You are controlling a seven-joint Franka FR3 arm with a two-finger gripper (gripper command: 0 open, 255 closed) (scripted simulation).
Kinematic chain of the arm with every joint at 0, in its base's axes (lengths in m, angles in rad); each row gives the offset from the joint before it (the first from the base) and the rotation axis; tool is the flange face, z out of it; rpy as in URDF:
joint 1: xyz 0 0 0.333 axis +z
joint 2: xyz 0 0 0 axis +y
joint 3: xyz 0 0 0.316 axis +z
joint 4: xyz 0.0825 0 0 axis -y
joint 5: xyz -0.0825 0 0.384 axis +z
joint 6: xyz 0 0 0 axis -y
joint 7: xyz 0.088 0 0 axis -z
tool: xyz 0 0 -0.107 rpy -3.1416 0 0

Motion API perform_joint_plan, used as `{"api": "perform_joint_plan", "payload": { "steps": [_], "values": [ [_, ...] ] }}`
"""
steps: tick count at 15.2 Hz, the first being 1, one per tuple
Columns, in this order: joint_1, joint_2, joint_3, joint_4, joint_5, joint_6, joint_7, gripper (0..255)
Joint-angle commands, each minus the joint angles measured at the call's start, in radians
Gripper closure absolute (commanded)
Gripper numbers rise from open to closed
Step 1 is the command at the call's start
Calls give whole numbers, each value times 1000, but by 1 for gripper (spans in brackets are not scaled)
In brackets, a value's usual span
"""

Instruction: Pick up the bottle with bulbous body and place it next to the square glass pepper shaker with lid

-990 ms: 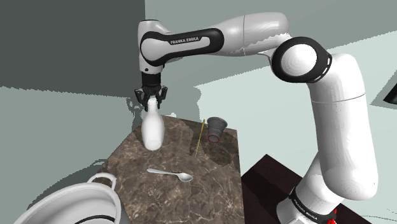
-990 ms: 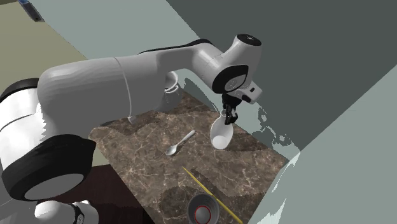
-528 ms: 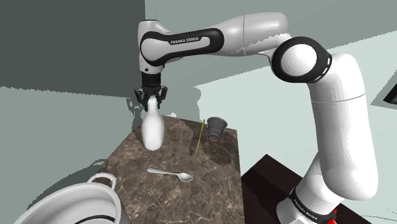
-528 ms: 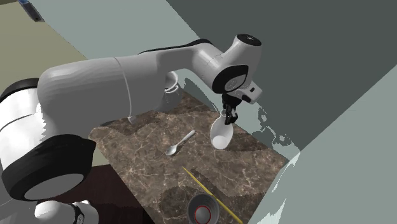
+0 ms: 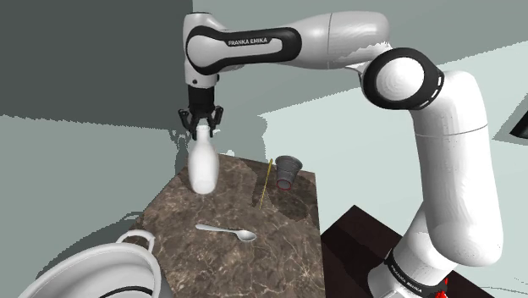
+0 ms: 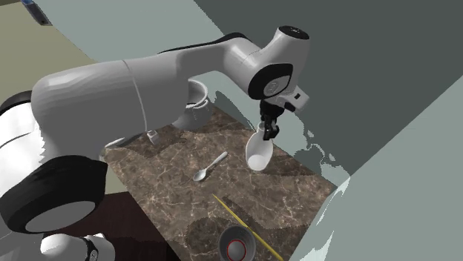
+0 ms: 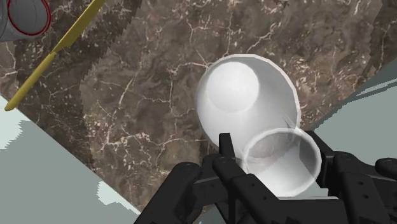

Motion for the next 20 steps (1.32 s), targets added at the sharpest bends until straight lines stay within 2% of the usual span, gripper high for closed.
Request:
{"api": "perform_joint_plan", "payload": {
  "steps": [1, 12, 20],
  "values": [
    [4, 3, 1, 34, 0, -31, 0, 255],
    [25, 29, 1, 225, -5, -195, -2, 255],
    [59, 100, -4, 457, -20, -354, -4, 255]
  ]
}}
